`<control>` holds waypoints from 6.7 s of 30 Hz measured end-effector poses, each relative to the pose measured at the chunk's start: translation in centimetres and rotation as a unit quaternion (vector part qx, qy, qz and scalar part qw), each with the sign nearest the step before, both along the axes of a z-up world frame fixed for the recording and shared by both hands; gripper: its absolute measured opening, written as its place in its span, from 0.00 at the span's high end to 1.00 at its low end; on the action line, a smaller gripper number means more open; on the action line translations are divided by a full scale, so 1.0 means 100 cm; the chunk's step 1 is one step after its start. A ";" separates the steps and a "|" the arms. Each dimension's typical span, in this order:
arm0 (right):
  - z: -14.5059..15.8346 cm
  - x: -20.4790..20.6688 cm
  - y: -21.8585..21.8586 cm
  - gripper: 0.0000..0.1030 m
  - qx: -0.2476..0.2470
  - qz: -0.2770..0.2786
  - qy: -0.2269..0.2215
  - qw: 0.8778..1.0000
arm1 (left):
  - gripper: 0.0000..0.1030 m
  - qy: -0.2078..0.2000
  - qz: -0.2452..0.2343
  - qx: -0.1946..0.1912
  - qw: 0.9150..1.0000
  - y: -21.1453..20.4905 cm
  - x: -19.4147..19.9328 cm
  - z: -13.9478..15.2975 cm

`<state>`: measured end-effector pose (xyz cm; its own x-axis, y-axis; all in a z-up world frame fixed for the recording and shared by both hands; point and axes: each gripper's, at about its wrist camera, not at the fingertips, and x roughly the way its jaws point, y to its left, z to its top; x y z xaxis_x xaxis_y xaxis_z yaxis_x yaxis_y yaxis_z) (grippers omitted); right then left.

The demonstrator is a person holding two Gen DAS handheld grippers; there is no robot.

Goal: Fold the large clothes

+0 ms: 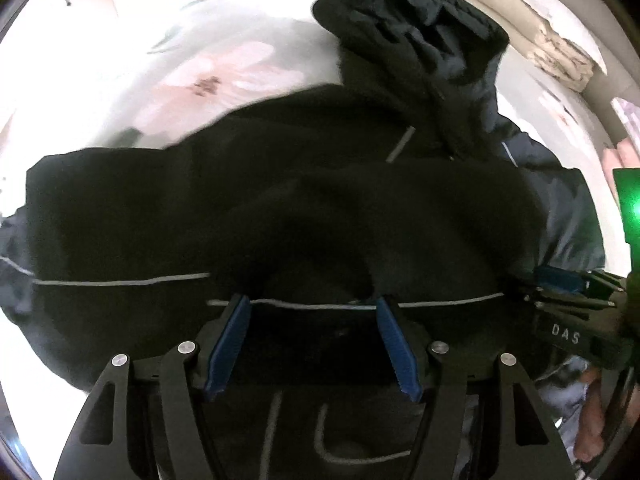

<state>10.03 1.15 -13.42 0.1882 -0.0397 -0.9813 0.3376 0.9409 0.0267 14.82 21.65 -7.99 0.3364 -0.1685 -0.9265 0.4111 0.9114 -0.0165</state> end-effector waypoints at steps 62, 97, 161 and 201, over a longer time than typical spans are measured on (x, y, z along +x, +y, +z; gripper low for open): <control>0.068 -0.060 -0.011 0.31 0.025 0.043 -0.086 0.995 | 0.84 -0.164 -0.008 -0.268 0.949 0.073 -0.016 0.165; 0.064 -0.076 -0.101 0.70 0.183 -0.013 -0.122 0.975 | 0.27 0.053 -0.022 -0.193 0.979 -0.036 -0.082 0.025; 0.138 0.061 -0.125 0.42 0.015 -0.006 -0.137 0.991 | 0.26 -0.010 -0.011 -0.175 0.984 -0.020 0.182 0.058; 0.067 0.167 -0.205 0.56 0.065 0.011 -0.154 0.986 | 0.38 0.064 -0.085 -0.201 0.974 -0.027 0.292 0.010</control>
<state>26.72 -19.37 -6.71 0.4777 0.0892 -0.8740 0.2750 0.9297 0.2452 44.06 18.94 -6.97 0.1582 -0.5701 -0.8062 0.5272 0.7391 -0.4193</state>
